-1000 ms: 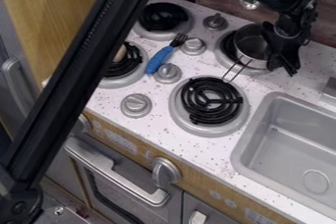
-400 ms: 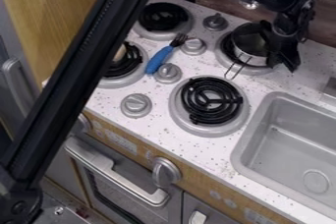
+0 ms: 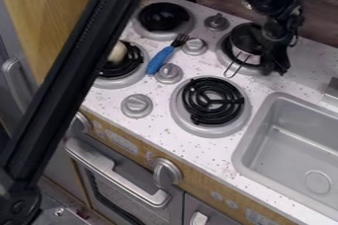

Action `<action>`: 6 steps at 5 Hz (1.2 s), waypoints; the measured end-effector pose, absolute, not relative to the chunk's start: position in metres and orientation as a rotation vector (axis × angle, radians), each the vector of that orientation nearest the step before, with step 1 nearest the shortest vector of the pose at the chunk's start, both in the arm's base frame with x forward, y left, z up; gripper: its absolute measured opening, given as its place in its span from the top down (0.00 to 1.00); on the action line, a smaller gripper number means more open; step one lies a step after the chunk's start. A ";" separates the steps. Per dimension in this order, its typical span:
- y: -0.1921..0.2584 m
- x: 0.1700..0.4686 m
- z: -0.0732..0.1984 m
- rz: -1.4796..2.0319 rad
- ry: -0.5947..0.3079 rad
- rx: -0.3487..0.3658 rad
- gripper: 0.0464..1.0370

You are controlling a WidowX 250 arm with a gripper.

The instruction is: Move the silver pot from the right lower burner to the right upper burner

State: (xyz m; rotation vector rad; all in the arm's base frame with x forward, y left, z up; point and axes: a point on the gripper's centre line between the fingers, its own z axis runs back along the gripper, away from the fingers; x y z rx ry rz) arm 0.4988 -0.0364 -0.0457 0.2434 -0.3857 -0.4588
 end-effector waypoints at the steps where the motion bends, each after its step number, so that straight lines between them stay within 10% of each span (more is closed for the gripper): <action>1: -0.043 0.481 -0.022 -0.457 -0.444 0.202 0.03; 2: -0.055 0.453 0.000 -0.457 -0.547 0.137 0.04; 6: -0.053 0.354 -0.009 -0.256 -0.175 -0.090 0.04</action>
